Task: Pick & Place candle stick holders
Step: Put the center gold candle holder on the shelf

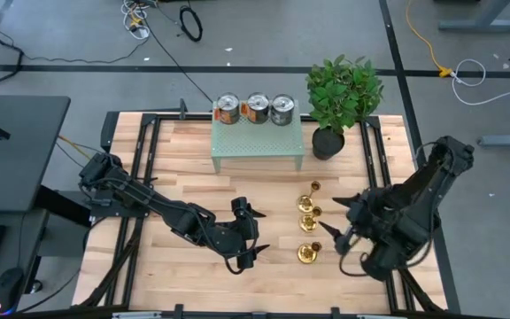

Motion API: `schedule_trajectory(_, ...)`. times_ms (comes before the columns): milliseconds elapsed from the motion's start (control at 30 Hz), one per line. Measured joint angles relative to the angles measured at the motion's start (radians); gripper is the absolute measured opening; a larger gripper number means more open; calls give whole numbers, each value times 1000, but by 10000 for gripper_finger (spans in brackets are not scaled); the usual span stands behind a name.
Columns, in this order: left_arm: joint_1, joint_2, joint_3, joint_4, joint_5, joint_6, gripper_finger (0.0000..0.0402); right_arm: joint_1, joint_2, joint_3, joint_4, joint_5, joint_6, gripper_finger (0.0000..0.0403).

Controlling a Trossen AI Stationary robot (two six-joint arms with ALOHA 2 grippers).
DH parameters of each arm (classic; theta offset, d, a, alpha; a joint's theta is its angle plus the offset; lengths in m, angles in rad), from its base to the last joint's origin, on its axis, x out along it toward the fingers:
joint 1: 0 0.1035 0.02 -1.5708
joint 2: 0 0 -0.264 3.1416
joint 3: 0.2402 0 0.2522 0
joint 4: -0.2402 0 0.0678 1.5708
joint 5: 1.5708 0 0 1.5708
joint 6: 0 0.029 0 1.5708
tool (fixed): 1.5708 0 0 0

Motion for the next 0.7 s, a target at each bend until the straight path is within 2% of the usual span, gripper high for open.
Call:
schedule_trajectory(200,0,0,0,2,0,0,390,78,-8,-140,-7,-19,144,394)
schedule_trajectory(400,1,0,0,4,-2,31,390,161,-8,-241,-4,-93,313,394)
schedule_trajectory(533,5,0,0,16,-2,78,390,182,-8,-276,11,-183,337,394)
schedule_trajectory(700,5,0,0,28,-1,79,390,185,-8,-317,16,-187,369,394)
